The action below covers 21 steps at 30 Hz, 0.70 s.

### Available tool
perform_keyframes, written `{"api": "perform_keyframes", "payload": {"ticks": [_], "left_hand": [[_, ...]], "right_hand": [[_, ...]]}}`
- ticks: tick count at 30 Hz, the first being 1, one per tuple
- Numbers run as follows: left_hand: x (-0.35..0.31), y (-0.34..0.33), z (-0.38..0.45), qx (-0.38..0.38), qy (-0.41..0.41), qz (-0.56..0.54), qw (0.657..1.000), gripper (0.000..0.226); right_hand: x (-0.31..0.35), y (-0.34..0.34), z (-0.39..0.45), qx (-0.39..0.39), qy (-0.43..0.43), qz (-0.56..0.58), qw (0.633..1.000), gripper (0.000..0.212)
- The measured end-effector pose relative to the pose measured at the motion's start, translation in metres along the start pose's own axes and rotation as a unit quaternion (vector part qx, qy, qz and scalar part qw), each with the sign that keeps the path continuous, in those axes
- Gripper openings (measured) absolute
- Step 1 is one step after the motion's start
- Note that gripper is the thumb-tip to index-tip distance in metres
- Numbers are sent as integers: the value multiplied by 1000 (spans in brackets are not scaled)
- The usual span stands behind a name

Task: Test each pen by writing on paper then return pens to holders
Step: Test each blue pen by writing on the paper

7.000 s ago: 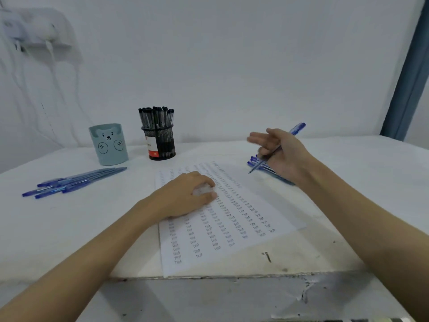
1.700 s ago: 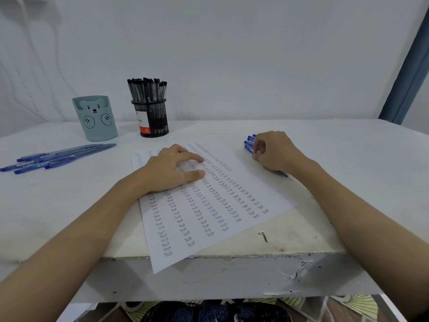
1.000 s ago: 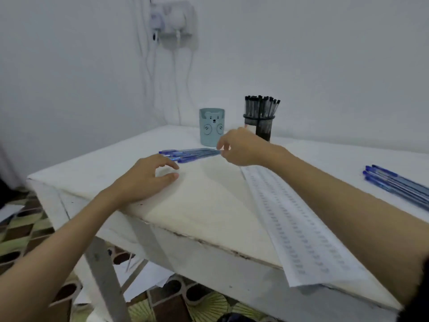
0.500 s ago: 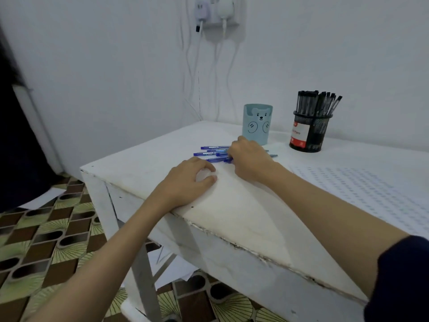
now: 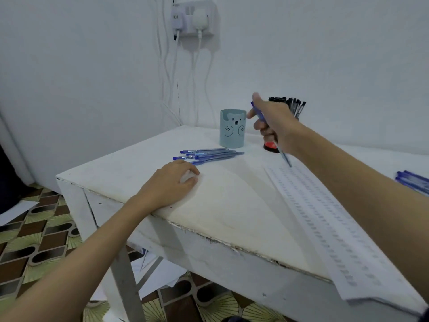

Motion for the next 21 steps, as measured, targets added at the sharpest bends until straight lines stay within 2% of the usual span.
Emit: {"api": "perform_keyframes", "payload": {"ticks": [2,5,10,13,16,18,21], "left_hand": [[-15,-2,2,-3,-19,-16,1000,20],[-50,-12,4,9,-56,-50,997,20],[-110,-39,11,55,-122,-74,988,14],[-135,-52,17,75,-140,-83,984,17],[-161,-67,28,95,-150,-81,981,16],[-177,-79,37,114,-150,-70,980,19],[-198,-94,50,143,-146,-47,978,26]], "right_hand": [[-6,18,-8,33,-80,142,986,45],[-18,45,-21,10,-119,302,946,38],[-33,98,-45,-54,-113,400,908,30],[-38,131,-54,-83,-86,384,916,42],[-46,170,-63,-123,-65,360,923,28],[-57,190,-70,-119,-81,325,935,40],[-79,210,-78,-119,-130,158,972,67]]}}
Point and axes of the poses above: each hand's wrist, its own z-axis towards the middle knuckle, its own y-axis out of the back of the hand, x = y × z, the point moved 4 cm from there along z, towards the middle knuckle
